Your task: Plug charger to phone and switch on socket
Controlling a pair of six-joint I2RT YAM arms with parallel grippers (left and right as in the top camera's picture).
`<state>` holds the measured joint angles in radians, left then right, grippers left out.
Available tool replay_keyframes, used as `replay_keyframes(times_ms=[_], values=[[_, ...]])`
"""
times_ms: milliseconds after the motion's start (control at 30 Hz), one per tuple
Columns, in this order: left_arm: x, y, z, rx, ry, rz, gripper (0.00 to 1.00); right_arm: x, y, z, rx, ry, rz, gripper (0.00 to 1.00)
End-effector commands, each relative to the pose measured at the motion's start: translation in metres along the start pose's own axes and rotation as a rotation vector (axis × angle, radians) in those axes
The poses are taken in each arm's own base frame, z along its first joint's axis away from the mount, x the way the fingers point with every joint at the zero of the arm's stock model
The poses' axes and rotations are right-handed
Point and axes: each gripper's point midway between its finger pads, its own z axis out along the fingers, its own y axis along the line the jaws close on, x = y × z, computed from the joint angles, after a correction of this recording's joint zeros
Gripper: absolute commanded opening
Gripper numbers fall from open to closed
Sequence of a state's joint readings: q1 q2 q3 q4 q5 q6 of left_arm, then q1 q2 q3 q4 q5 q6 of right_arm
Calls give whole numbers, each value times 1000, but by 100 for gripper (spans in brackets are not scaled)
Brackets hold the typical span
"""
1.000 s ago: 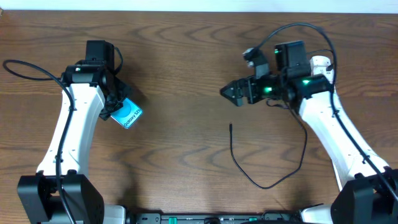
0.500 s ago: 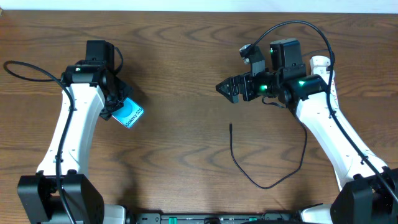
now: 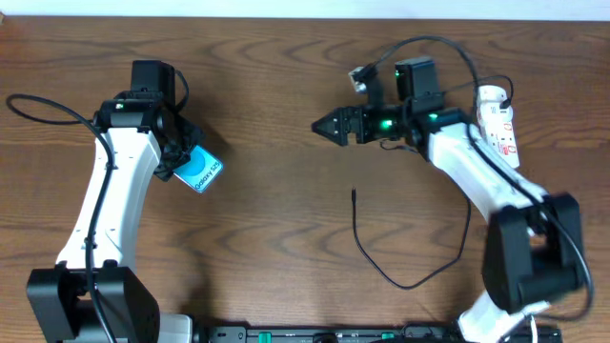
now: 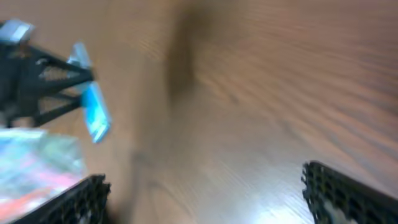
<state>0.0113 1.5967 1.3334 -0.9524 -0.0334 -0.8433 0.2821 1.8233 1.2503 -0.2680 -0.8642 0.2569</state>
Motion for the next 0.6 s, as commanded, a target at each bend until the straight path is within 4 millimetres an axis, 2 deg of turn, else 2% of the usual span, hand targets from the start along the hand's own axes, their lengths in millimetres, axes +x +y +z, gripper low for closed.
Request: replay_keyframes(times_ms=[0,133,167,300,467,567], values=[[-1,-2,-5,15,-9,-68,7,10,44,10,-400,94,-12,99],[4,-5,-6,35,19,-139,7,20,49,18,-569,127,-73,99],[6,-7,-6,45,38,-182,7,25,47,27,-591,138,-86,99],[12,-12,-6,65,75,-274,7,33,52,41,-614,160,-114,99],[22,-20,-8,96,148,-379,7,36,73,54,-639,173,-166,99],[28,-24,-10,111,189,-431,7,37,79,66,-611,169,-171,99]])
